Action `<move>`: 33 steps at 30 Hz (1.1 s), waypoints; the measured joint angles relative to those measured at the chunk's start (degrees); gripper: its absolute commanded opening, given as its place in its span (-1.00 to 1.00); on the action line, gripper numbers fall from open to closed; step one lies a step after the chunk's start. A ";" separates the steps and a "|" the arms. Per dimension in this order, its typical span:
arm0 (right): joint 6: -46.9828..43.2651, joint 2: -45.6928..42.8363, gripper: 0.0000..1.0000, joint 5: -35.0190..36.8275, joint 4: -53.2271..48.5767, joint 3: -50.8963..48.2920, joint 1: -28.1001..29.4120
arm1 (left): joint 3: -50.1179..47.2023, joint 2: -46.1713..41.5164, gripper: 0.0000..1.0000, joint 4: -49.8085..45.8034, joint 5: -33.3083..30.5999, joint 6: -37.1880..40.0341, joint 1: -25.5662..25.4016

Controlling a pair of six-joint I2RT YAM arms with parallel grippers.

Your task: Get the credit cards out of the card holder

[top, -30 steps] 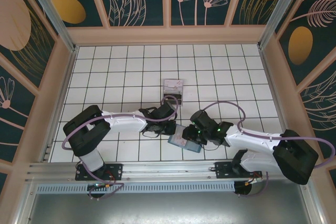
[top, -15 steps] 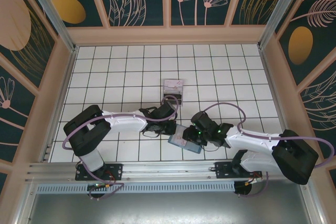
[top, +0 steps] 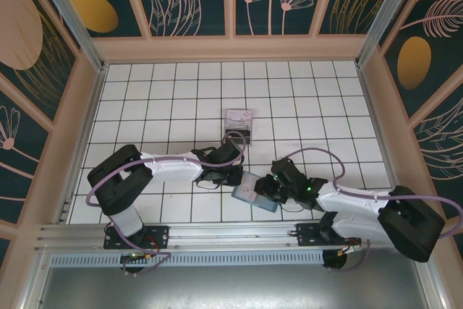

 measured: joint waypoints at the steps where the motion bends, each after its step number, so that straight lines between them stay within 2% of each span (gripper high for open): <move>1: 0.33 -0.79 -0.63 0.00 0.44 -0.59 -0.22 | 0.07 0.02 -0.84 -0.09 0.00 0.00 0.00; 9: 1.55 -5.70 -0.66 -0.87 4.28 -5.03 -2.21 | 0.94 0.55 -0.84 -1.01 0.02 0.00 0.00; 28: 1.86 -1.75 -0.59 -2.97 7.52 -4.90 -3.56 | 1.79 1.05 -0.84 -2.08 0.04 0.17 0.00; 33: 1.86 -0.81 -0.65 -3.67 8.46 -4.90 -4.00 | 2.19 1.22 -0.84 -2.60 0.07 0.20 0.00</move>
